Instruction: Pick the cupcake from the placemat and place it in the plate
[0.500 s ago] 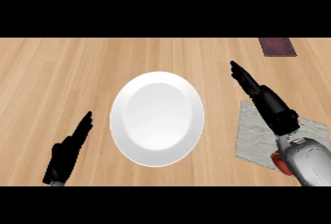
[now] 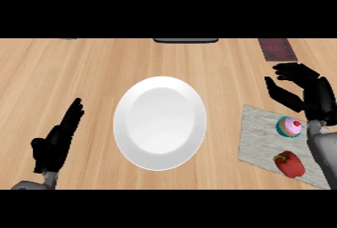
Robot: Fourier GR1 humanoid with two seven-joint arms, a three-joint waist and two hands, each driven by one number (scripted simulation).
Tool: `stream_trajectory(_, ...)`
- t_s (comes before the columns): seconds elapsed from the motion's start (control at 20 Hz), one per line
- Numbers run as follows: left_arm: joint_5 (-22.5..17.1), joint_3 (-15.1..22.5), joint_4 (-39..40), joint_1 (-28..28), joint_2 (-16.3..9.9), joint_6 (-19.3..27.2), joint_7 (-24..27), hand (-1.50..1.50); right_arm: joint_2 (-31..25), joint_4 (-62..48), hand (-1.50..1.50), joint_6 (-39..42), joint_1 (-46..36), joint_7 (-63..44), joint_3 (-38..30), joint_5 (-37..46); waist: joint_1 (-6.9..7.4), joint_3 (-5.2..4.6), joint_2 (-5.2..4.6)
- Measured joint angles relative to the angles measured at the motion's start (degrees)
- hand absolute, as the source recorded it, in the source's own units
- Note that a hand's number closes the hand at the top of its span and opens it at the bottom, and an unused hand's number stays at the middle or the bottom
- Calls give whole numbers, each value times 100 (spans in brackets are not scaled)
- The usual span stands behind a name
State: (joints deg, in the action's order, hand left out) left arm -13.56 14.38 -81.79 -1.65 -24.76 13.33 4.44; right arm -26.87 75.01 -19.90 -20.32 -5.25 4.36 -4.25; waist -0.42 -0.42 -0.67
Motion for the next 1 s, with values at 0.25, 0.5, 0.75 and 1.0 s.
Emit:
stream_trajectory(0.25, -159, -186, 182, -58, 12, -273, 265, 0, 831, -352, -150, -1496, 374, 1013, -219, 514, 33, 33, 30)
stream_trajectory(0.5, -188, -402, 454, -177, 51, -503, 414, 0, 1087, 58, -150, -2373, 899, 1039, -25, 1206, 9, 35, 63)
stream_trajectory(0.75, -158, -511, 438, -137, 68, -616, 397, 0, 813, 852, -150, -2753, 1550, 67, 170, 2034, -5, 31, 84)
stream_trajectory(1.0, -163, -559, 402, -36, 70, -671, 417, 0, 120, 1409, -150, -2125, 1944, -1584, 361, 2794, -28, 19, 94)
